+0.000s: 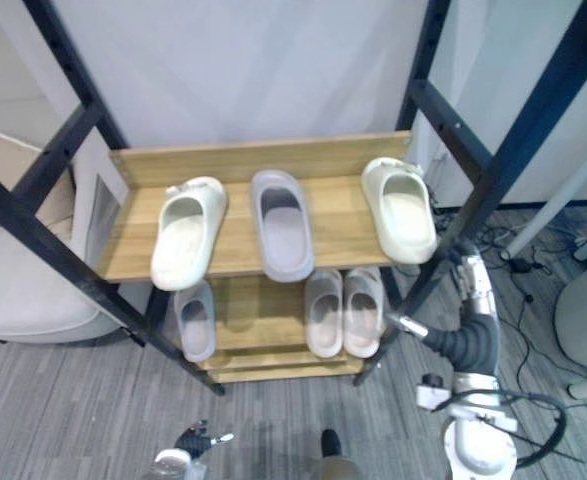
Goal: Organize the slippers on the shoe rack
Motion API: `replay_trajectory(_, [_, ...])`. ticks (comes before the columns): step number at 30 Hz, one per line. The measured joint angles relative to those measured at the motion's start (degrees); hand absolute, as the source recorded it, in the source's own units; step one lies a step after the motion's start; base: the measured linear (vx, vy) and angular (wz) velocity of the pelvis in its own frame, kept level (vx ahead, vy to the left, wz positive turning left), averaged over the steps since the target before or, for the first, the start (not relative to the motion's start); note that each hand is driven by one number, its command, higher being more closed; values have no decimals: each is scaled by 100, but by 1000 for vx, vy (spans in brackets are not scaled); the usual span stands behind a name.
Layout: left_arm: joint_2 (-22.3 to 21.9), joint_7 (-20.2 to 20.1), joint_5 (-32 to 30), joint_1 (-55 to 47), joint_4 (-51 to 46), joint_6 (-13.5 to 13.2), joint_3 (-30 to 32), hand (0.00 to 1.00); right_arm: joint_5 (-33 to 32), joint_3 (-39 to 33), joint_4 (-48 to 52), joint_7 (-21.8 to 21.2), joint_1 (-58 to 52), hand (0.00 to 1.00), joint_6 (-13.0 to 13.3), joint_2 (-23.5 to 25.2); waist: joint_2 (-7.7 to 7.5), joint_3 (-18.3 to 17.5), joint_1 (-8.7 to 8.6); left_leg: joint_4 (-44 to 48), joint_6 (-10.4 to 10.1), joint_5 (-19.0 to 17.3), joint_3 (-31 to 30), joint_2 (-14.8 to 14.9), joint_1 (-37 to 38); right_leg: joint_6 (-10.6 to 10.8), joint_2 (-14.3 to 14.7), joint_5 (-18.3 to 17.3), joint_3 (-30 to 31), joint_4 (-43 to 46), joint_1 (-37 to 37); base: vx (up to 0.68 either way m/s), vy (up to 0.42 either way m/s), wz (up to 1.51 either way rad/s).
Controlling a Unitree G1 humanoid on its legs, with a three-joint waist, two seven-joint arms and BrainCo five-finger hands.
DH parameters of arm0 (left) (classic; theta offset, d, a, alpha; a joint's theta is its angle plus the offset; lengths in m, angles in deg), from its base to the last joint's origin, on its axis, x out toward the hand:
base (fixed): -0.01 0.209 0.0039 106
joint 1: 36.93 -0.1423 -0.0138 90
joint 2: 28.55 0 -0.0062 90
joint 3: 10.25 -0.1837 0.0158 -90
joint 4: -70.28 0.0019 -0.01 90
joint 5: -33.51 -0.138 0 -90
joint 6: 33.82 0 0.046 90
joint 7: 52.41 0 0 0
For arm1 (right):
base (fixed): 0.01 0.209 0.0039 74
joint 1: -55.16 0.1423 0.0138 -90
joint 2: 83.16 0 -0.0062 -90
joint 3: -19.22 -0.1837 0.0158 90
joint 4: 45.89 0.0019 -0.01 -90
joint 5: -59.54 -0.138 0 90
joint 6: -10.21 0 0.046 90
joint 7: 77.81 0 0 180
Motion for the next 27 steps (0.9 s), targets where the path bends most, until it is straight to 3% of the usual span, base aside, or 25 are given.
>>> replay_trajectory(5, [12, -4, 14, -14, 1, 1, 9, 0, -560, 264, -186, -39, 738, 0, -1, -305, -4, -2, 11, 0, 26, 17, -137, -42, 12, 40, -67, 38, -89, -146, 148, 24, 32, 15])
replay_trajectory(9, [35, -28, 65, -22, 2, 1, 20, 0, -771, 461, -1084, -12, 1629, 0, -83, -734, -24, -8, 55, -18, 76, 47, -199, -99, -28, 74, -132, 73, -156, -243, 191, -6, 22, 10])
replay_trajectory(15, [82, -57, 227, -109, -3, 7, 213, 0, -658, 725, -1973, 146, 2774, 0, -332, -1376, -36, -9, 102, -94, 94, 125, -373, -114, -102, 74, -172, 95, -327, -319, 203, 4, 1, 16])
replay_trajectory(27, [83, -65, 348, -129, -97, 23, 248, 0, -440, 1138, -3158, 307, 4263, 0, -654, -1955, -45, -8, 264, -135, 93, 175, -480, -101, -191, 60, -175, 135, -443, -426, 207, 4, -3, 5])
